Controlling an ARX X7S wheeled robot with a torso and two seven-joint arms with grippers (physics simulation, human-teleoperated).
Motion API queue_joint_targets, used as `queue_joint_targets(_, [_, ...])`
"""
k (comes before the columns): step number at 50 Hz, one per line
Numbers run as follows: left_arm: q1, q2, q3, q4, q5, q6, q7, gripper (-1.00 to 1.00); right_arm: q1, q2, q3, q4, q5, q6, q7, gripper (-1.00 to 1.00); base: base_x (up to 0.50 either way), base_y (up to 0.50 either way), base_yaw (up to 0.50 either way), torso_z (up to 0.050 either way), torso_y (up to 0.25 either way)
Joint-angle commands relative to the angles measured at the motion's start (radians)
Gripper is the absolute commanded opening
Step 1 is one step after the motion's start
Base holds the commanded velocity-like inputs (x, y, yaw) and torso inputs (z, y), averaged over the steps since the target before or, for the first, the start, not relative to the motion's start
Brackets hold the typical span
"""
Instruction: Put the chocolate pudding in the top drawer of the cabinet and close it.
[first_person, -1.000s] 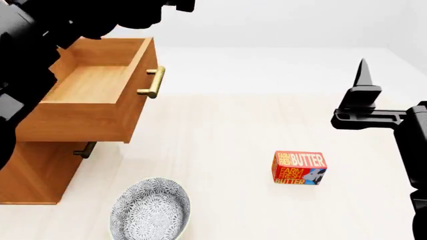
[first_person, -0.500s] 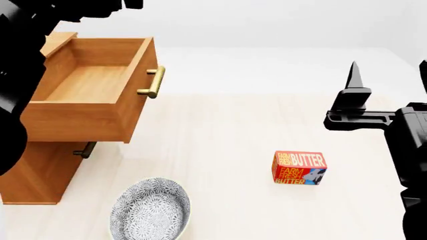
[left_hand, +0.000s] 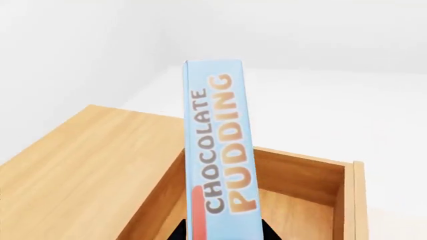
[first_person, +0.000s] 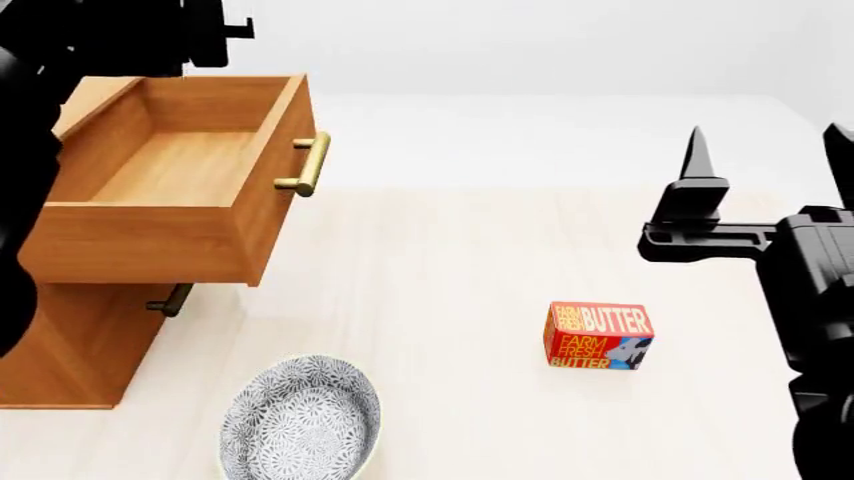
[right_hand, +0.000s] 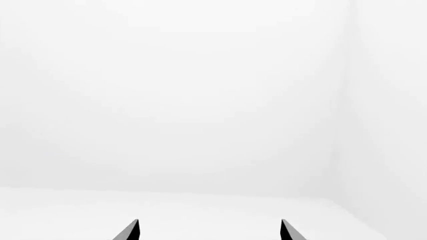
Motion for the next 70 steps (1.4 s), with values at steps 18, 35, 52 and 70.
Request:
queue_joint_targets(18, [0.036, 0.022, 1.013, -0.009, -0.979, 0.139, 0.024, -1.0, -0.011, -0.016, -0.02, 0.018, -0.032, -0.018, -0.018, 1.0, 0.0, 0.0, 0.0, 0.0, 0.001])
queue_joint_targets(35, [0.056, 0.05, 1.456, -0.009, -1.395, 0.158, 0.073, -1.0, -0.019, -0.021, -0.03, 0.027, -0.048, -0.027, -0.026, 1.0, 0.0, 0.0, 0.0, 0.0, 0.0])
queue_joint_targets(52, [0.099, 0.048, 1.465, -0.009, -1.419, 0.162, 0.079, -1.0, -0.021, -0.024, -0.04, 0.034, -0.06, -0.032, -0.031, 1.0, 0.0, 0.0, 0.0, 0.0, 0.0])
queue_joint_targets(70, [0.133, 0.045, 1.456, -0.01, -1.424, 0.167, 0.085, -1.0, -0.029, -0.027, -0.048, 0.04, -0.074, -0.041, -0.038, 1.0, 0.0, 0.0, 0.0, 0.0, 0.001])
